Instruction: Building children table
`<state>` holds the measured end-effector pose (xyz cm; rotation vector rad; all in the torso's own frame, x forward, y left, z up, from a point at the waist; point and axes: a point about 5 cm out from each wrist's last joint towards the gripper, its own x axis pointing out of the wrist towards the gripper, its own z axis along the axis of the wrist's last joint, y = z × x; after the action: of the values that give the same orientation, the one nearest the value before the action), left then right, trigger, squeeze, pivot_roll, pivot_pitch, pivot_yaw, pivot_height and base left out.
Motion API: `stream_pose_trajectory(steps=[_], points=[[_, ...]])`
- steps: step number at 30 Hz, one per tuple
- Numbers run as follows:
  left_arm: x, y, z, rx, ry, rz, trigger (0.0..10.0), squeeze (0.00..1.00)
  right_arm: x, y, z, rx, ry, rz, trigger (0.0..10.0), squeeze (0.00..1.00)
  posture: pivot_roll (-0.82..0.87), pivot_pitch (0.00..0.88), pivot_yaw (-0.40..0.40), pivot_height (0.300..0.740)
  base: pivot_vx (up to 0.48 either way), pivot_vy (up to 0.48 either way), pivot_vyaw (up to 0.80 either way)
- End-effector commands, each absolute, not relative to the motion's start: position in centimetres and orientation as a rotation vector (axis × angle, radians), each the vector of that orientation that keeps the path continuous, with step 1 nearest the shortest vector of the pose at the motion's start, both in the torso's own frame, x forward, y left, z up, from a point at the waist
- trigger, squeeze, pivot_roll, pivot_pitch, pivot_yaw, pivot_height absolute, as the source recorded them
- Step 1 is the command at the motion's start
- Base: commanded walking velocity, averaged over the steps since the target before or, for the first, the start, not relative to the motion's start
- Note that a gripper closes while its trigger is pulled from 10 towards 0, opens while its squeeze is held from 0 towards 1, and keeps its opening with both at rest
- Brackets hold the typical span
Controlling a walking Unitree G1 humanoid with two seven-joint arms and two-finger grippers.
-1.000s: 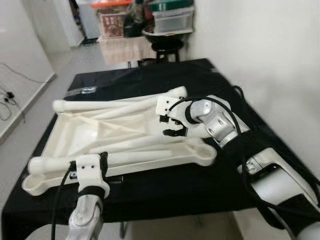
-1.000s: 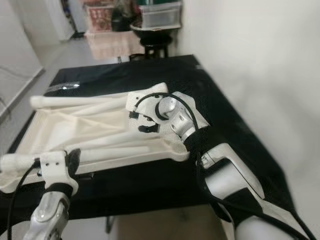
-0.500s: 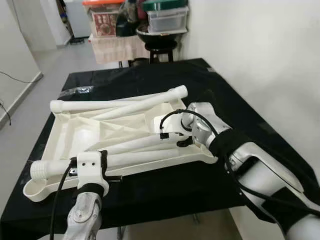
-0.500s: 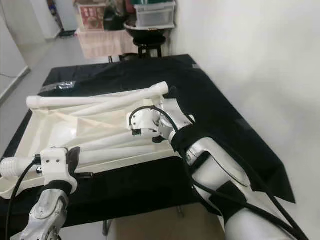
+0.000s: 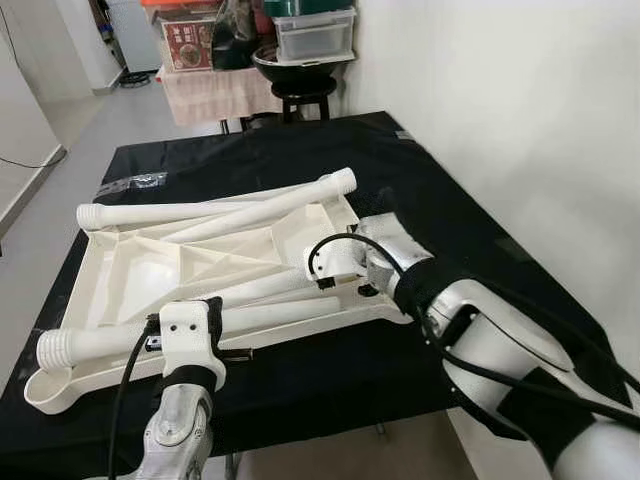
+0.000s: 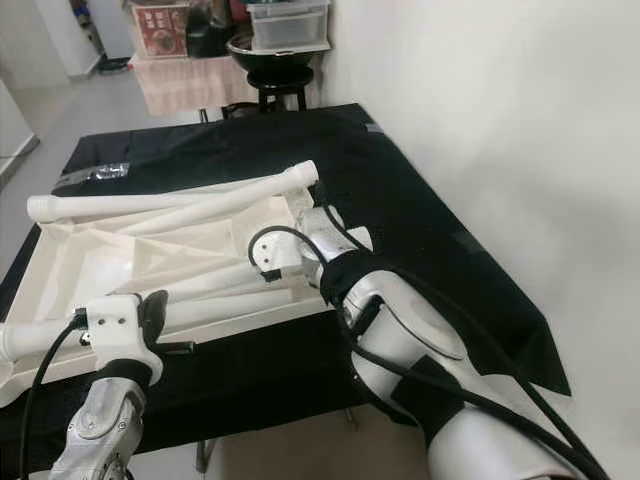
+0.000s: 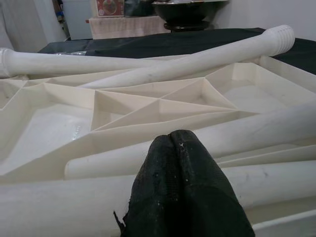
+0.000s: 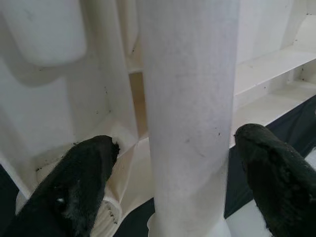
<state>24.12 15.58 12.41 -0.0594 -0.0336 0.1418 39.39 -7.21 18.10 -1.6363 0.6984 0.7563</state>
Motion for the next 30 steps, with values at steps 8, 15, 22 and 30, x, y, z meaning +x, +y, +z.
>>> stream_pose_trajectory(steps=[8, 15, 22, 30], points=[[23.9, 15.6, 12.2, -0.063, -0.018, 0.161, 10.0, 0.00, 39.3, -7.3, 17.3, -1.744, 0.716, 0.744, 0.0, 0.00, -0.09, 0.000, -0.013, 0.740, 0.000, 0.000, 0.00], [23.9, 15.7, 12.2, -0.066, -0.018, 0.166, 10.0, 0.00, 39.5, -7.4, 17.4, -1.745, 0.701, 0.742, 0.0, 0.00, -0.09, 0.000, -0.012, 0.740, 0.000, 0.000, 0.00], [24.0, 15.8, 12.4, -0.063, -0.025, 0.163, 10.0, 0.00, 40.0, -7.4, 18.8, -1.659, 0.654, 0.703, 0.0, 0.00, -0.09, 0.000, -0.002, 0.740, 0.000, 0.000, 0.00], [24.8, 16.3, 13.4, -0.054, -0.067, 0.148, 10.0, 0.00, 41.3, -9.1, 23.4, -1.304, 0.544, 0.589, 0.0, 0.00, -0.10, 0.000, 0.014, 0.740, 0.000, 0.000, 0.00]])
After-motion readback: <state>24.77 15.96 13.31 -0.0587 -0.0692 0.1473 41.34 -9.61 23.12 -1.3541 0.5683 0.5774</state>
